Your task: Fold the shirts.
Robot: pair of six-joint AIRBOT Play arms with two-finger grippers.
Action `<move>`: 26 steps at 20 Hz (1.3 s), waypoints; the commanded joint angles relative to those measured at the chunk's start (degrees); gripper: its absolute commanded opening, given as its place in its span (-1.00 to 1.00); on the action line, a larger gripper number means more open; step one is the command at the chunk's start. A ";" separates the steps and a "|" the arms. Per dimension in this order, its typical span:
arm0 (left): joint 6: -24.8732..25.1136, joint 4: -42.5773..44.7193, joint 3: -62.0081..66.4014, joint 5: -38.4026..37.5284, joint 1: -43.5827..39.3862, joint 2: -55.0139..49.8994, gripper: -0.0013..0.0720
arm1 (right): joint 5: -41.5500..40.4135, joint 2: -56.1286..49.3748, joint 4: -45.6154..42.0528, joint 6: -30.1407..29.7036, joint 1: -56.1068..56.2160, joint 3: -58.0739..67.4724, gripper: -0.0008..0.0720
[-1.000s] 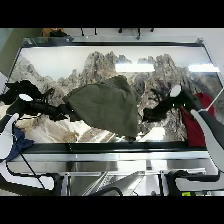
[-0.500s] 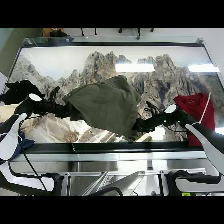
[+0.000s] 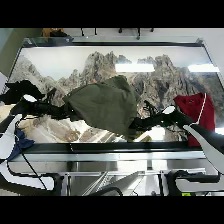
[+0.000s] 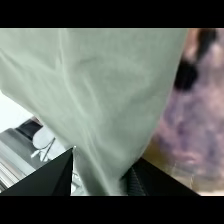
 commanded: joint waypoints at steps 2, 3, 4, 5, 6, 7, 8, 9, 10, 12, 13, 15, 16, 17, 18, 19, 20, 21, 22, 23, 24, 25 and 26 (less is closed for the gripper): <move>0.59 -0.02 -0.11 2.45 -0.59 0.00 0.20 | -0.98 -0.13 1.22 -1.09 0.07 0.00 0.00; 0.59 -0.07 -0.09 3.43 -1.16 -0.26 0.20 | -1.22 -0.13 1.25 -1.11 0.07 0.00 -0.24; 0.68 -0.02 -0.09 3.67 -1.36 -0.68 0.15 | -1.25 -0.13 1.25 -1.11 0.07 0.00 -0.52; 1.16 0.02 -0.09 3.26 -1.68 -1.36 -0.43 | -1.16 -0.13 1.25 -1.09 0.07 0.00 -0.54; 2.19 0.02 -0.09 2.51 -1.68 -1.92 -0.94 | -1.16 -0.13 1.27 -1.09 0.07 0.00 -0.58; 2.14 0.02 -0.09 1.79 -1.64 -2.34 -0.92 | -1.14 -0.13 1.53 -1.22 0.07 0.00 -0.81; 2.16 -0.02 -0.07 0.63 -1.44 -2.36 -0.92 | -1.14 -0.13 2.54 -1.92 0.07 0.02 -0.94; 2.12 -0.04 0.09 -0.24 -1.44 -1.97 -0.92 | -1.07 0.00 4.26 -3.63 0.04 0.04 -0.94; 2.05 -0.07 0.48 -1.14 -1.44 -0.98 -0.93 | -0.57 0.20 6.60 -5.81 0.04 0.33 -0.94; 1.18 -0.33 2.56 -2.89 -1.44 3.08 -0.93 | 2.62 1.03 10.88 -9.14 -1.07 3.34 -0.95; 0.24 -0.79 5.03 -3.93 -1.46 6.43 -0.93 | 4.87 2.14 12.72 -10.14 -2.38 6.67 -0.95; -1.14 -3.34 12.46 -4.85 -1.44 15.06 -0.93 | 9.03 5.49 15.52 -10.58 -6.25 16.83 -0.94; -2.60 -4.11 17.73 -4.02 -1.44 20.15 -0.93 | 11.34 7.69 16.76 -11.37 -8.35 23.50 -0.94; -5.55 -4.20 23.26 -2.78 -1.44 24.98 -0.93 | 12.87 9.88 17.07 -11.32 -10.08 30.32 -0.94; -7.17 -4.20 29.51 -1.46 -1.46 29.35 -0.93 | 13.77 12.11 17.07 -11.32 -11.54 37.22 -0.94; -7.91 -4.15 36.94 -0.35 -1.44 33.42 -0.93 | 13.90 14.64 17.03 -11.30 -13.09 44.81 -0.94; -8.22 -3.61 44.13 0.66 -1.44 36.63 -0.93 | 13.86 16.65 17.05 -11.30 -14.05 50.82 -0.94; -8.28 -1.97 51.43 1.62 -1.44 39.52 -0.93 | 13.77 18.47 16.55 -11.30 -14.97 56.13 -0.94; -8.92 0.26 57.68 2.71 -1.44 41.72 -0.93 | 13.62 20.35 15.13 -11.32 -15.82 61.18 -0.94; -9.01 2.82 62.38 4.42 -1.44 43.78 -0.93 | 13.38 21.90 13.49 -11.32 -16.46 65.05 -0.94; -8.94 6.25 64.78 7.61 -1.44 46.14 -0.93 | 12.15 23.50 10.84 -11.34 -17.03 68.28 -0.94; -8.68 9.09 64.94 10.40 -1.46 48.19 -0.93 | 10.38 24.96 8.07 -11.34 -17.40 70.53 -0.94; -7.32 10.47 63.43 13.05 -1.46 50.10 -0.93 | 8.39 26.27 4.94 -11.39 -17.66 72.11 -0.94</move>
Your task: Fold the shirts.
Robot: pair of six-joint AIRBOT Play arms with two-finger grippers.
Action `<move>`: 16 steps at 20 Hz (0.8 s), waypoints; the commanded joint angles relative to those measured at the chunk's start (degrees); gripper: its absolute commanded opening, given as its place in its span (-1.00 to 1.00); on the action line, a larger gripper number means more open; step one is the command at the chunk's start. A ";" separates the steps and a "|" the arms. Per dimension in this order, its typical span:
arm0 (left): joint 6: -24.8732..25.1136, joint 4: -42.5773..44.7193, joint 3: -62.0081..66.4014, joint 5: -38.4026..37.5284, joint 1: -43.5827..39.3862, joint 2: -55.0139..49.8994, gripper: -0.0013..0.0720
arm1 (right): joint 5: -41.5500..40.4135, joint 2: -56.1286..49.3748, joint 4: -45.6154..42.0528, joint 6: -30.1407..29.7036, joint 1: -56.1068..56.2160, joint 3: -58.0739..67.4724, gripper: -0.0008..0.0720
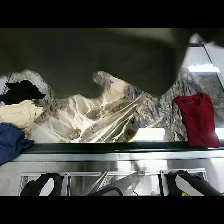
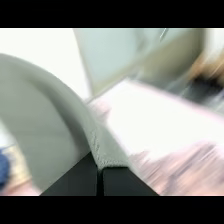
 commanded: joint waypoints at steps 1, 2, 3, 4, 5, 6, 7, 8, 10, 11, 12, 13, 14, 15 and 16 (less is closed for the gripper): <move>3.10 7.13 2.60 10.51 -0.02 8.07 -0.93 | -5.16 5.14 -9.73 -0.15 -1.62 9.49 -0.94; 5.09 6.58 -1.05 12.50 -0.02 8.92 -0.93 | -5.68 5.29 -11.61 -0.11 -1.62 9.49 -0.94; 5.70 5.40 -4.20 13.16 -0.02 8.79 -0.93 | -5.01 4.57 -12.02 0.37 -1.62 9.31 -0.94; 5.90 3.52 -6.84 12.55 -0.13 7.39 -0.93 | -3.56 2.97 -11.96 1.29 -1.62 8.85 -0.94; 6.25 1.99 -8.70 11.50 -0.66 5.20 -0.93 | -1.38 0.52 -11.72 1.77 -1.62 8.20 -0.94; 6.97 0.57 -10.21 10.58 -1.73 2.54 -0.93 | 1.05 -2.25 -10.67 2.29 -1.60 7.15 -0.94; 7.04 0.81 -11.47 9.84 -3.76 -1.03 -0.93 | 3.61 -5.60 -9.09 2.56 -1.40 5.53 -0.94; 7.06 1.11 -12.68 9.40 -6.05 -4.85 -0.93 | 5.27 -9.01 -8.17 2.49 -1.14 3.58 -0.94; 8.33 1.33 -14.97 8.94 -9.92 -14.08 -0.93 | 5.01 -15.93 -8.37 2.34 0.09 -1.57 -0.94; 9.33 1.31 -15.50 8.94 -11.65 -19.58 -0.93 | 4.09 -19.10 -8.35 1.99 0.15 -4.04 -0.94; 10.01 1.33 -15.54 8.92 -13.29 -25.57 -0.93 | 2.58 -22.84 -8.59 1.38 0.17 -6.47 -0.94; 10.60 1.33 -15.54 9.20 -14.34 -31.19 -0.93 | 1.14 -26.80 -8.61 1.14 0.17 -8.59 -0.94; 11.13 1.33 -15.52 9.86 -15.19 -37.18 -0.93 | -0.42 -30.51 -8.83 1.14 0.17 -10.29 -0.94; 11.37 1.31 -15.50 10.97 -15.63 -42.42 -0.93 | -2.29 -34.75 -9.03 0.96 0.17 -11.52 -0.94; 11.37 1.33 -14.88 11.85 -15.72 -47.43 -0.93 | -4.31 -39.08 -9.05 0.35 0.17 -11.82 -0.94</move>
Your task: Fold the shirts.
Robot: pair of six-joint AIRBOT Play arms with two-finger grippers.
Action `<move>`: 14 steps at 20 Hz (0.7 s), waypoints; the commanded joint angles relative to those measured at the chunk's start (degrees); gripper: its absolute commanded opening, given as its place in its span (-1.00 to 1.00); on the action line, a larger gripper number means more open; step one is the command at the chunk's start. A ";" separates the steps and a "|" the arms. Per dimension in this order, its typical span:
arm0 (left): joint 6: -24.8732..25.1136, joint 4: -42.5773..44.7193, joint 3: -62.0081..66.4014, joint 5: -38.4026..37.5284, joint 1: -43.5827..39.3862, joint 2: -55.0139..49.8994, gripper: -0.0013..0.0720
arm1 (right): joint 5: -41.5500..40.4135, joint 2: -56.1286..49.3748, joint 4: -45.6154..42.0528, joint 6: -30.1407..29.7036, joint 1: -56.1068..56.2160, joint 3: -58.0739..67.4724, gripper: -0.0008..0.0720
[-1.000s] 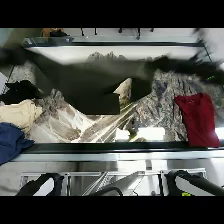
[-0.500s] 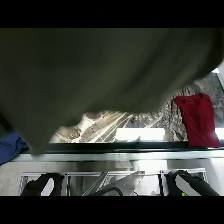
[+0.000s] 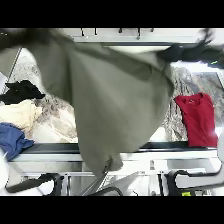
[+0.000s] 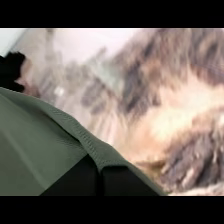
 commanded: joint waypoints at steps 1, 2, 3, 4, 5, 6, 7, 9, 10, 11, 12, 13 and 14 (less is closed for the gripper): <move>1.25 -0.37 2.14 1.38 -1.84 -19.08 -0.92 | -6.95 -14.88 0.15 -1.14 0.13 -3.58 -0.94; 0.81 -0.37 5.11 -0.37 -1.16 -23.71 -0.92 | -9.79 -18.43 0.24 -1.14 0.11 -3.56 -0.94; -1.03 -0.42 7.96 -2.56 -0.46 -26.91 -0.91 | -12.41 -21.53 0.55 -1.14 0.11 -3.56 -0.66; -3.45 -0.46 11.10 -5.16 0.59 -29.33 -0.33 | -13.90 -23.56 0.83 -1.16 0.09 -3.50 0.03; -5.57 -0.50 14.03 -7.48 1.70 -30.62 0.85 | -14.05 -24.79 0.79 -1.79 -0.07 -3.04 0.35; -8.07 -0.57 16.24 -9.16 3.28 -30.86 0.93 | -13.77 -24.94 0.68 -2.23 -0.44 -2.58 0.35; -9.62 -0.57 17.49 -10.69 4.87 -30.12 0.93 | -12.76 -24.52 0.57 -2.25 -1.36 -1.68 0.35; -13.88 -0.55 14.62 -13.90 9.20 -25.27 0.93 | -7.93 -22.40 -0.13 -2.16 -4.37 0.28 0.35; -16.15 -0.52 10.75 -16.41 11.65 -21.68 0.80 | -4.50 -20.92 -1.79 -1.88 -6.34 0.74 0.35; -17.35 -0.52 7.02 -19.89 13.79 -18.67 0.77 | -1.55 -19.45 -4.39 -1.09 -8.20 0.72 0.34; -18.75 -0.50 2.89 -24.48 15.82 -15.76 0.77 | 1.46 -18.34 -8.35 0.31 -9.97 0.70 0.34; -19.85 -0.44 -1.75 -27.71 17.31 -13.14 0.77 | 5.11 -17.44 -13.09 2.05 -11.78 0.66 0.34; -20.68 -0.33 -8.04 -29.83 18.49 -9.92 0.77 | 9.16 -17.00 -16.44 3.28 -13.60 0.50 0.34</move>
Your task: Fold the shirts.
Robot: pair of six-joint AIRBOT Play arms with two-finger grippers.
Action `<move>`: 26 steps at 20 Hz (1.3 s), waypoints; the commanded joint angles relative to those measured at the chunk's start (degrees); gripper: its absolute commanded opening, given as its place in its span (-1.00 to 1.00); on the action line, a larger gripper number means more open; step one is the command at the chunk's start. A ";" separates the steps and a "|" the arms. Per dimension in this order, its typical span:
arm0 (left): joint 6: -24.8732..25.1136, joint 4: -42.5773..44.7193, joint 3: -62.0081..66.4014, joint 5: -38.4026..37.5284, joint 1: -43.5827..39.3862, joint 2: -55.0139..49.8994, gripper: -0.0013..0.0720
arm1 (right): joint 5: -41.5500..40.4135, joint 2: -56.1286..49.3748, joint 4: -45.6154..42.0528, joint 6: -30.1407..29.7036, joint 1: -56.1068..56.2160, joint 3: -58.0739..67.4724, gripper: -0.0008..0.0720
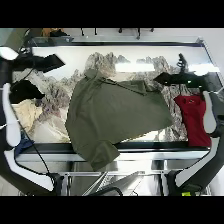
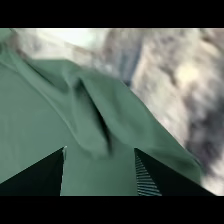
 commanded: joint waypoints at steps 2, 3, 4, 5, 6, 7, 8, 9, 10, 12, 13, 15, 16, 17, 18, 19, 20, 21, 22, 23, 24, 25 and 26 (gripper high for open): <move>-5.20 0.17 -25.81 -10.49 5.29 14.10 0.77 | 17.57 2.03 -9.75 3.41 -8.28 -0.68 0.34; -5.14 0.17 -34.49 -9.81 5.27 18.18 0.77 | 19.80 2.25 -9.16 3.41 -10.36 -1.86 0.34; -5.01 0.09 -42.91 -8.70 5.22 22.01 0.77 | 21.05 2.51 -8.76 3.37 -12.48 -3.13 0.34; -4.52 -0.02 -51.69 -7.32 4.87 26.18 0.77 | 21.81 2.82 -8.63 3.15 -14.34 -4.31 0.34; -4.52 -0.13 -59.30 -5.79 4.79 29.64 0.77 | 21.81 3.26 -8.59 2.93 -16.17 -5.42 0.34; -4.55 -0.72 -66.71 -3.80 4.50 33.20 0.77 | 21.46 3.63 -8.11 2.67 -17.88 -6.27 0.34; -4.55 -1.31 -72.70 -1.68 3.96 36.17 0.77 | 21.40 3.85 -7.30 2.38 -19.28 -6.67 0.34; -4.55 -2.38 -77.85 0.33 3.23 38.77 0.77 | 21.31 3.98 -6.27 2.29 -20.15 -6.75 0.34; -4.57 -3.58 -82.31 2.51 2.27 41.09 0.77 | 21.03 4.00 -5.33 2.05 -20.48 -6.75 0.34; -5.33 -4.35 -88.13 6.38 0.28 45.18 0.77 | 20.87 4.00 -4.31 1.36 -20.24 -6.75 0.34; -6.19 -4.48 -90.20 8.13 -0.13 47.10 0.77 | 20.81 3.98 -3.26 0.87 -20.02 -6.75 0.34; -6.93 -4.44 -92.61 10.58 -0.11 50.18 0.77 | 20.79 3.98 -1.25 0.22 -19.85 -6.75 0.34; -7.19 -4.42 -93.15 11.47 -0.11 51.23 0.77 | 20.79 3.98 -0.74 0.13 -19.85 -6.75 0.34; -7.43 -4.46 -93.53 12.79 -0.11 52.09 0.77 | 20.79 3.98 -0.57 0.02 -19.85 -6.75 0.34; -7.82 -4.48 -93.81 14.03 -0.11 52.43 0.77 | 20.79 3.98 -0.55 -0.07 -19.85 -6.75 0.34; -7.85 -4.50 -94.01 15.30 -0.11 52.39 0.77 | 20.79 3.98 -0.55 -0.07 -19.85 -6.75 0.34; -7.82 -4.59 -94.05 16.09 -0.11 51.67 0.77 | 20.79 3.98 -0.48 -0.13 -19.85 -6.75 0.34; -7.78 -4.70 -94.03 16.50 -0.11 50.10 0.77 | 20.79 3.98 -0.09 -0.28 -19.85 -6.75 0.34; -7.48 -4.61 -93.92 16.24 -0.11 48.28 0.77 | 20.79 3.98 -0.09 -0.28 -19.85 -6.75 0.34; -6.14 -4.48 -93.26 16.04 -0.11 46.25 0.77 | 20.79 3.98 -0.09 -0.28 -19.85 -6.75 0.34; -5.38 -4.90 -92.19 16.28 -0.11 44.13 0.76 | 20.79 3.98 -0.09 -0.28 -19.85 -6.75 0.34; -4.70 -5.55 -90.92 16.68 -0.24 42.23 0.47 | 20.79 3.98 -0.11 -0.28 -19.85 -6.75 0.34; -2.34 -7.23 -89.24 16.70 -0.66 40.11 -0.06 | 20.79 3.98 -0.13 -0.28 -19.85 -6.75 0.34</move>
